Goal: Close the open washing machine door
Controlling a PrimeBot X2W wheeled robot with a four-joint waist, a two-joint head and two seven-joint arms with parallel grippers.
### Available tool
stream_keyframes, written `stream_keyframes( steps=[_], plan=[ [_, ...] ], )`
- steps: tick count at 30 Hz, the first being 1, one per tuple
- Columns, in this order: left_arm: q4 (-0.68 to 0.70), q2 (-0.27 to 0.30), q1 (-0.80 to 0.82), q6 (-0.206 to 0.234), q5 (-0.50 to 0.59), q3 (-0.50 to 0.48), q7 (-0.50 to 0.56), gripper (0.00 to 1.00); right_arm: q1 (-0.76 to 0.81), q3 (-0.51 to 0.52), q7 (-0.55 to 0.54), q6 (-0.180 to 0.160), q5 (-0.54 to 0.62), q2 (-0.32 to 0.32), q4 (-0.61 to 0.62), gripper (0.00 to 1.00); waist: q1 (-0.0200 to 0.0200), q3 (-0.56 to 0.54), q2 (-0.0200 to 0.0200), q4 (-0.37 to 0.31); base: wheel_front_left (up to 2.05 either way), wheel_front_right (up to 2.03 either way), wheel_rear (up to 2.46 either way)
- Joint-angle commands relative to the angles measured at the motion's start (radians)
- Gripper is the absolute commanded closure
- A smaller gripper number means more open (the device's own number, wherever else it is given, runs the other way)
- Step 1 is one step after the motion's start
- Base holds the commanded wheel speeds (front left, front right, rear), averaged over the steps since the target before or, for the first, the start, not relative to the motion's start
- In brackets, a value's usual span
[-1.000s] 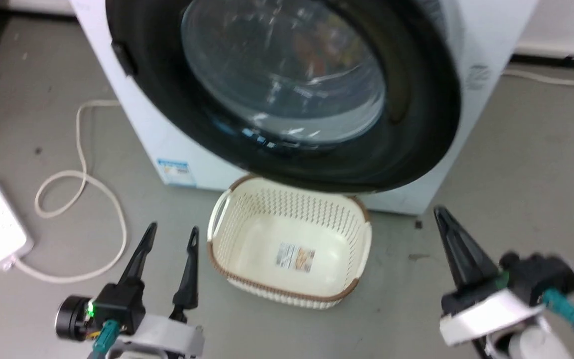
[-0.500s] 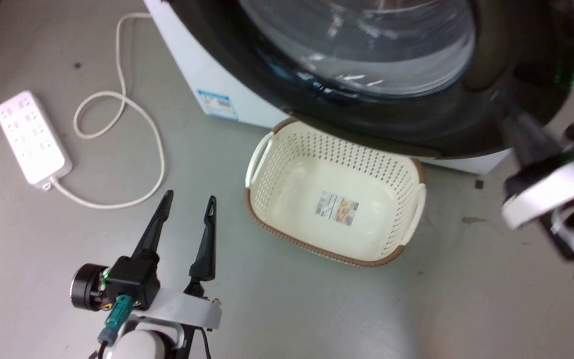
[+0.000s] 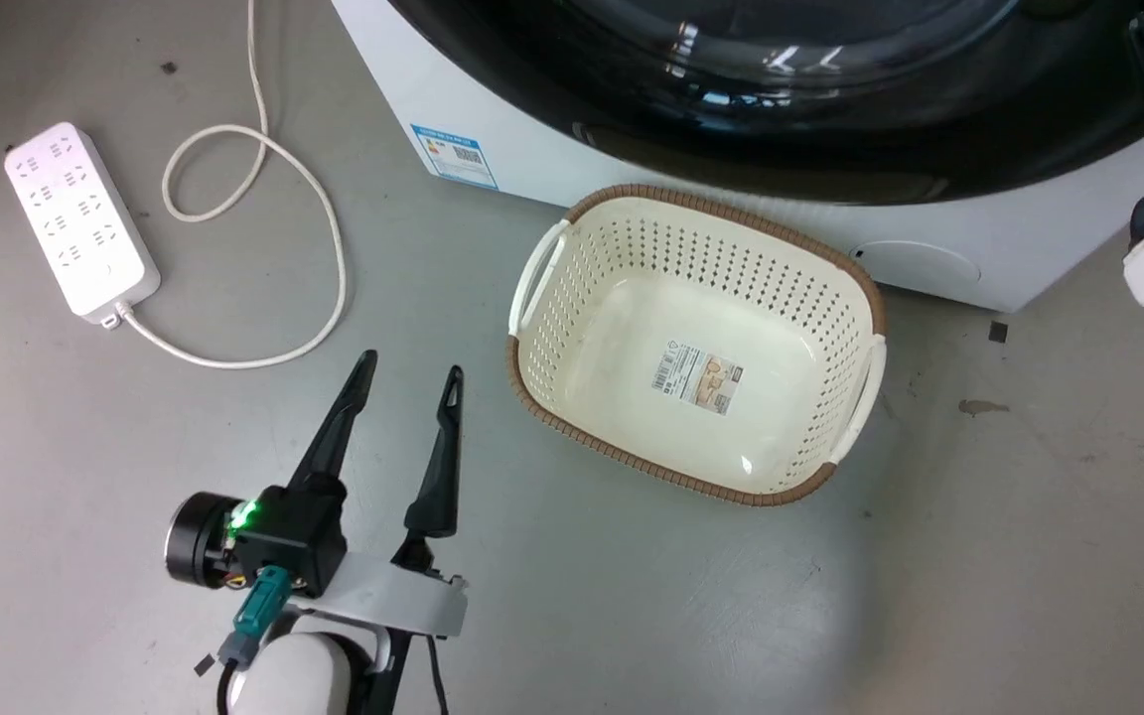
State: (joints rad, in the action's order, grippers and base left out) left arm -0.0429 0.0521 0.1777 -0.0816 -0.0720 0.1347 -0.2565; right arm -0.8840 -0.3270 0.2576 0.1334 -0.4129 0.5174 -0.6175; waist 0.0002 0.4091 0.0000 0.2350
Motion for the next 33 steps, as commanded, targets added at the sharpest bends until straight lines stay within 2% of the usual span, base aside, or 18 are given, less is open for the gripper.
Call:
stream_keyframes(
  steps=[1,7,12,13,14,15,16,19,20,22,23,24,25,26,28,29,33],
  plan=[
    [0.0,-0.002,0.015,0.005,0.0,0.006,-0.005,0.0,-0.037,0.01,0.004,-0.003,0.0,0.009,-0.035,1.0,-0.0002,0.005,0.0,-0.001,0.0,0.0,0.0],
    [-0.005,-0.002,0.023,0.013,-0.003,0.014,-0.005,0.0,-0.082,0.036,0.004,-0.003,-0.009,-0.007,-0.077,1.0,-0.0002,0.007,0.0,-0.007,0.0,0.0,0.0],
    [-0.01,-0.002,0.017,0.017,-0.004,0.005,-0.005,0.0,-0.048,0.052,0.004,-0.003,-0.003,-0.024,-0.065,1.0,-0.0002,-0.028,0.0,-0.019,0.0,0.0,0.0],
    [-0.01,-0.002,0.015,0.019,-0.007,0.0,-0.005,0.0,-0.033,0.055,0.004,-0.003,-0.002,-0.03,-0.058,0.93,-0.0002,-0.04,0.0,-0.023,0.0,0.0,0.0],
    [-0.012,-0.002,0.012,0.022,-0.011,-0.007,-0.005,0.0,-0.018,0.061,0.004,-0.003,0.004,-0.035,-0.046,0.56,-0.0002,-0.054,0.0,-0.028,0.0,0.0,0.0],
    [-0.015,-0.002,0.008,0.023,-0.014,-0.012,-0.005,0.0,0.0,0.074,0.004,-0.003,0.013,-0.04,-0.029,0.1,-0.0002,-0.068,0.0,-0.033,0.0,0.0,0.0],
    [-0.018,-0.002,0.004,0.024,-0.016,-0.017,-0.005,0.0,0.022,0.086,0.004,-0.003,0.019,-0.049,-0.015,0.0,-0.0002,-0.084,0.0,-0.039,0.0,0.0,0.0],
    [-0.032,-0.002,-0.009,0.022,-0.021,-0.03,-0.005,0.0,0.104,0.13,0.004,-0.003,0.047,-0.082,0.047,0.0,-0.0002,-0.134,0.0,-0.059,0.0,0.0,0.0],
    [-0.053,-0.002,-0.029,0.019,-0.024,-0.045,-0.005,0.0,0.202,0.197,0.004,-0.003,0.078,-0.14,0.127,0.0,-0.0002,-0.187,0.0,-0.091,0.0,0.0,0.0],
    [-0.064,-0.002,-0.035,0.016,-0.022,-0.048,-0.005,0.0,0.24,0.206,0.004,-0.003,0.093,-0.159,0.154,0.0,-0.0002,-0.207,0.0,-0.102,0.0,0.0,0.0],
    [-0.078,-0.002,-0.048,0.01,-0.017,-0.053,-0.005,0.0,0.314,0.226,0.004,-0.003,0.124,-0.196,0.208,0.0,-0.0002,-0.243,0.0,-0.123,0.0,0.0,0.0],
    [-0.078,-0.002,-0.048,0.01,-0.017,-0.053,-0.005,0.0,0.314,0.226,0.004,-0.003,0.124,-0.196,0.208,0.0,-0.0002,-0.243,0.0,-0.123,0.0,0.0,0.0],
    [-0.091,-0.002,-0.063,0.005,-0.015,-0.06,-0.005,0.0,0.388,0.249,0.004,-0.003,0.133,-0.239,0.259,0.0,-0.0002,-0.275,0.0,-0.144,0.0,0.0,0.0],
    [-0.091,-0.002,-0.063,0.005,-0.015,-0.06,-0.005,0.0,0.388,0.249,0.004,-0.003,0.133,-0.239,0.259,0.0,-0.0002,-0.275,0.0,-0.144,0.0,0.0,0.0],
    [-0.111,0.003,-0.082,-0.007,-0.006,-0.061,-0.005,0.0,0.492,0.276,0.004,-0.003,0.169,-0.285,0.335,0.0,-0.0002,-0.316,0.0,-0.172,0.0,0.0,0.0],
    [-0.111,0.003,-0.082,-0.007,-0.006,-0.061,-0.005,0.0,0.492,0.276,0.004,-0.003,0.169,-0.285,0.335,0.0,-0.0002,-0.316,0.0,-0.172,0.0,0.0,0.0],
    [-0.122,0.005,-0.107,-0.015,-0.005,-0.074,-0.005,0.0,0.622,0.317,0.004,-0.003,0.21,-0.352,0.416,0.0,-0.0002,-0.362,0.0,-0.203,0.0,0.0,0.0]
  ],
)
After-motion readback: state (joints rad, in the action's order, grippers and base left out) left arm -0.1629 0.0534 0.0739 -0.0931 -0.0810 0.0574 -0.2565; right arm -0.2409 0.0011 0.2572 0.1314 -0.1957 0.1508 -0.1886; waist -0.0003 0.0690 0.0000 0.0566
